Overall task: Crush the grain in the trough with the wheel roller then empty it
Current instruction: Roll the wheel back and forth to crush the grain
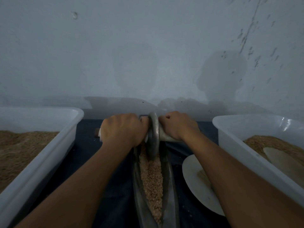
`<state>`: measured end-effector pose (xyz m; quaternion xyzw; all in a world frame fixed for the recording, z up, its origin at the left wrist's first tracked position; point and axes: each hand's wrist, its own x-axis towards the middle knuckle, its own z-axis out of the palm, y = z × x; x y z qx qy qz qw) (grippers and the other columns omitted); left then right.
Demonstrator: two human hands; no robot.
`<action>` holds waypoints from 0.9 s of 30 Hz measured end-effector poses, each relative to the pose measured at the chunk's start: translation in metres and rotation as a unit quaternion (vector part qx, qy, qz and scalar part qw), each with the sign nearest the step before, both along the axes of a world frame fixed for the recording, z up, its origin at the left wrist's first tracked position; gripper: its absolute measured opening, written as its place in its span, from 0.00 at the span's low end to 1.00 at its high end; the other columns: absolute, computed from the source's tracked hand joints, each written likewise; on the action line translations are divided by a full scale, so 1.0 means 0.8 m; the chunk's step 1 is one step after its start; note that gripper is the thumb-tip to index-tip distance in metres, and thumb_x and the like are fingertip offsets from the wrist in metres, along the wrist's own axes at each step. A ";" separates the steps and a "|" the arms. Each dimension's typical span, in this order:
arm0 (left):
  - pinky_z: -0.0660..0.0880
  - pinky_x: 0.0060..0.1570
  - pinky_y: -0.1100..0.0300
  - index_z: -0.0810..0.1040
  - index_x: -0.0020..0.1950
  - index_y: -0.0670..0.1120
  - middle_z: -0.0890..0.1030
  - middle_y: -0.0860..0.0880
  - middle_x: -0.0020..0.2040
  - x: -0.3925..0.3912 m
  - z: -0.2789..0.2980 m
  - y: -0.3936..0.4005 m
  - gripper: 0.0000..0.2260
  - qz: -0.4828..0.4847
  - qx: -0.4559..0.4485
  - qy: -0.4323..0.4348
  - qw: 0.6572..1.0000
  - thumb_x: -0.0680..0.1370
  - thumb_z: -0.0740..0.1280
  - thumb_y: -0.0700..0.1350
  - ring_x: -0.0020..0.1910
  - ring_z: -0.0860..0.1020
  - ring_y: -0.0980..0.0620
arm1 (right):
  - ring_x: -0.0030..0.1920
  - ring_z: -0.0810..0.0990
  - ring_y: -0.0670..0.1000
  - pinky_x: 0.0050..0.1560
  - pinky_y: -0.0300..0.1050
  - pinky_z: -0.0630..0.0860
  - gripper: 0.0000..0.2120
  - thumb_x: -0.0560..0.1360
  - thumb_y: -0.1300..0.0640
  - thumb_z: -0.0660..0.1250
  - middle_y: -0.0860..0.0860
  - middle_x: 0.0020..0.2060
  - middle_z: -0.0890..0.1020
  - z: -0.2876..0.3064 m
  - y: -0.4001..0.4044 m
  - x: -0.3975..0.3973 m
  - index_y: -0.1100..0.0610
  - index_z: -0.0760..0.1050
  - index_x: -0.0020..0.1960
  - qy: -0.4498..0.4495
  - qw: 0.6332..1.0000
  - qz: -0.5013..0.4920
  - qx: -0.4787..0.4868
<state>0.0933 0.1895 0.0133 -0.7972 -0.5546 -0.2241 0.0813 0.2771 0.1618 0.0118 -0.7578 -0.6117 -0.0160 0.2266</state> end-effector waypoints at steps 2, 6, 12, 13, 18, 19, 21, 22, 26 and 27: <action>0.65 0.38 0.53 0.73 0.39 0.52 0.68 0.51 0.34 -0.002 0.002 0.002 0.26 -0.004 -0.034 0.013 0.999 0.78 0.44 0.66 0.35 0.69 0.47 | 0.33 0.75 0.52 0.31 0.44 0.62 0.24 0.77 0.38 0.51 0.49 0.32 0.77 0.000 -0.003 -0.003 0.52 0.73 0.33 -0.014 1.000 -0.004 0.006; 0.65 0.39 0.53 0.74 0.40 0.51 0.71 0.51 0.37 -0.008 -0.002 -0.002 0.27 -0.010 -0.037 0.001 0.999 0.78 0.44 0.67 0.37 0.71 0.47 | 0.32 0.75 0.51 0.30 0.43 0.62 0.24 0.77 0.38 0.51 0.48 0.31 0.77 0.001 -0.012 -0.010 0.52 0.74 0.33 -0.034 0.999 -0.014 0.013; 0.64 0.36 0.54 0.74 0.40 0.52 0.71 0.51 0.34 -0.020 -0.012 -0.017 0.25 -0.016 -0.041 -0.022 0.999 0.79 0.44 0.65 0.35 0.71 0.48 | 0.30 0.74 0.48 0.30 0.42 0.63 0.26 0.76 0.36 0.49 0.46 0.29 0.76 0.003 -0.027 -0.024 0.51 0.74 0.33 -0.086 0.995 -0.020 0.048; 0.64 0.36 0.54 0.74 0.40 0.52 0.72 0.51 0.34 -0.022 -0.014 -0.020 0.25 -0.014 -0.037 -0.024 0.999 0.78 0.44 0.65 0.35 0.71 0.48 | 0.30 0.73 0.48 0.30 0.42 0.62 0.27 0.75 0.36 0.48 0.46 0.29 0.76 0.003 -0.030 -0.026 0.51 0.74 0.32 -0.090 0.994 -0.016 0.053; 0.66 0.36 0.54 0.70 0.38 0.53 0.69 0.53 0.32 -0.024 -0.016 -0.034 0.22 -0.027 -0.011 -0.018 0.999 0.79 0.44 0.62 0.32 0.70 0.49 | 0.29 0.73 0.49 0.30 0.43 0.62 0.31 0.69 0.32 0.40 0.47 0.27 0.75 0.000 -0.045 -0.030 0.52 0.71 0.30 -0.098 0.992 -0.017 0.080; 0.66 0.36 0.54 0.71 0.38 0.52 0.70 0.52 0.32 -0.024 -0.016 -0.036 0.23 -0.027 -0.012 -0.017 0.999 0.79 0.44 0.62 0.32 0.70 0.50 | 0.30 0.73 0.49 0.30 0.43 0.63 0.29 0.71 0.33 0.42 0.46 0.28 0.75 -0.002 -0.048 -0.030 0.51 0.72 0.31 -0.101 0.992 -0.020 0.077; 0.67 0.35 0.54 0.72 0.37 0.52 0.73 0.51 0.32 -0.023 -0.016 -0.041 0.25 -0.021 -0.004 -0.016 1.000 0.79 0.43 0.63 0.31 0.72 0.49 | 0.31 0.73 0.48 0.31 0.43 0.63 0.26 0.74 0.37 0.45 0.46 0.30 0.75 -0.006 -0.054 -0.029 0.51 0.73 0.33 -0.104 0.992 -0.027 0.067; 0.68 0.35 0.54 0.73 0.37 0.52 0.74 0.50 0.32 -0.023 -0.017 -0.044 0.25 -0.018 0.007 -0.014 1.000 0.79 0.43 0.63 0.31 0.72 0.49 | 0.31 0.72 0.48 0.31 0.43 0.62 0.25 0.74 0.37 0.46 0.46 0.30 0.75 -0.008 -0.058 -0.028 0.51 0.73 0.34 -0.099 0.993 -0.031 0.061; 0.65 0.35 0.53 0.72 0.37 0.52 0.72 0.51 0.31 -0.021 -0.014 -0.060 0.25 -0.021 0.025 0.014 0.999 0.79 0.44 0.63 0.30 0.71 0.49 | 0.31 0.68 0.47 0.31 0.43 0.59 0.24 0.74 0.37 0.44 0.46 0.33 0.73 -0.019 -0.076 -0.029 0.50 0.72 0.38 -0.090 0.994 -0.054 0.039; 0.66 0.37 0.53 0.73 0.37 0.51 0.72 0.50 0.31 -0.022 -0.012 -0.062 0.25 -0.023 0.017 0.021 0.999 0.79 0.44 0.62 0.30 0.71 0.48 | 0.31 0.68 0.47 0.31 0.43 0.59 0.24 0.74 0.37 0.44 0.46 0.33 0.73 -0.020 -0.080 -0.031 0.50 0.72 0.38 -0.091 0.993 -0.057 0.039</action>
